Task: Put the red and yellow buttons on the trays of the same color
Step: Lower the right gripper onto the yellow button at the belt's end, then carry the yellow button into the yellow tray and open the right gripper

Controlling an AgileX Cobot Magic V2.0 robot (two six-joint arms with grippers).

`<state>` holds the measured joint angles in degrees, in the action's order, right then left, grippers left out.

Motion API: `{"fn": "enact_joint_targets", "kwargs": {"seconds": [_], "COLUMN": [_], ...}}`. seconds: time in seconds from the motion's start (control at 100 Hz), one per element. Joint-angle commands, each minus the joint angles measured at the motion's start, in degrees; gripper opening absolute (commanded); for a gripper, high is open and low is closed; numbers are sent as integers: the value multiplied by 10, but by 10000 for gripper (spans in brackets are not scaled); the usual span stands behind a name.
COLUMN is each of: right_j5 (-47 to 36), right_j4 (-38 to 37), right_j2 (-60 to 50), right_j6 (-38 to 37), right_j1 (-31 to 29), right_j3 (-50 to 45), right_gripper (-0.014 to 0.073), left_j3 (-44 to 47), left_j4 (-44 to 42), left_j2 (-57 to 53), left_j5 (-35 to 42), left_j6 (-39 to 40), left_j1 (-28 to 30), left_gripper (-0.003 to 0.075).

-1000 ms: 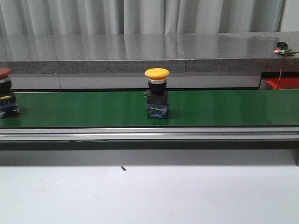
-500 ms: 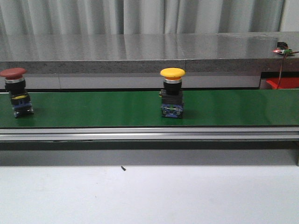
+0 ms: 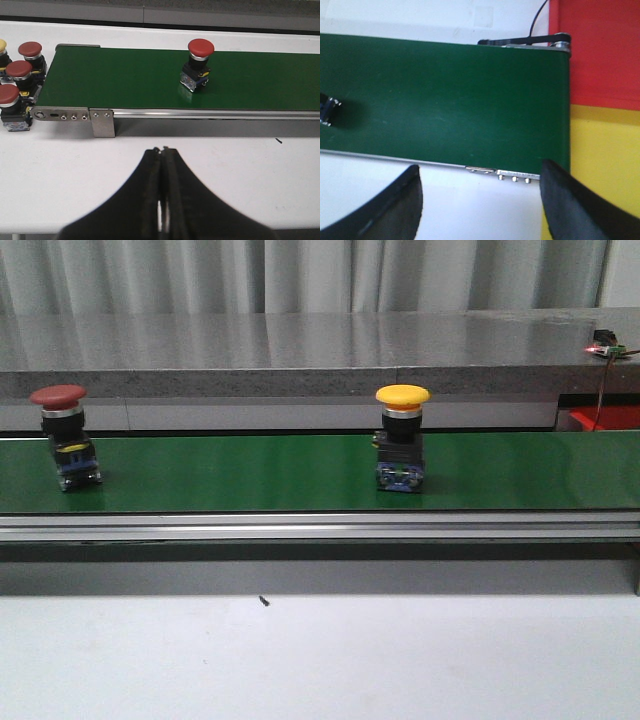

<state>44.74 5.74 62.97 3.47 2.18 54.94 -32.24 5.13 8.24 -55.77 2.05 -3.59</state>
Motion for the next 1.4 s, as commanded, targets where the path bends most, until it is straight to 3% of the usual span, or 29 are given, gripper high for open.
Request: {"fn": "enact_joint_targets", "kwargs": {"seconds": [0.0, 0.47, 0.76, 0.96, 1.03, 1.22, 1.39], "right_j5": [20, 170, 180, 130, 122, 110, 109], "right_j4": [8, 7, 7, 6, 5, 2, 1], "right_j2": [28, 234, 319, 349, 354, 356, 342], "right_j6": [10, 11, 11, 11, 11, 10, 9], "right_j1": [21, 157, 188, 189, 189, 189, 184], "right_j3": [52, 237, 290, 292, 292, 292, 292], "right_gripper": [517, 516, 516, 513, 464, 194, 183], "left_j3": [-14, -14, -14, -14, -14, -14, -14], "left_j4": [2, 2, 2, 2, 2, 2, 2], "left_j2": [9, 9, 9, 9, 9, 9, 9], "left_j5": [41, 41, 41, 41, 41, 41, 41], "left_j6": [-1, -1, -1, -1, -1, -1, -1], "left_j1": [-5, -5, -5, -5, -5, -5, -5], "left_gripper": [-20, -20, -20, -20, -20, -20, -20]}}
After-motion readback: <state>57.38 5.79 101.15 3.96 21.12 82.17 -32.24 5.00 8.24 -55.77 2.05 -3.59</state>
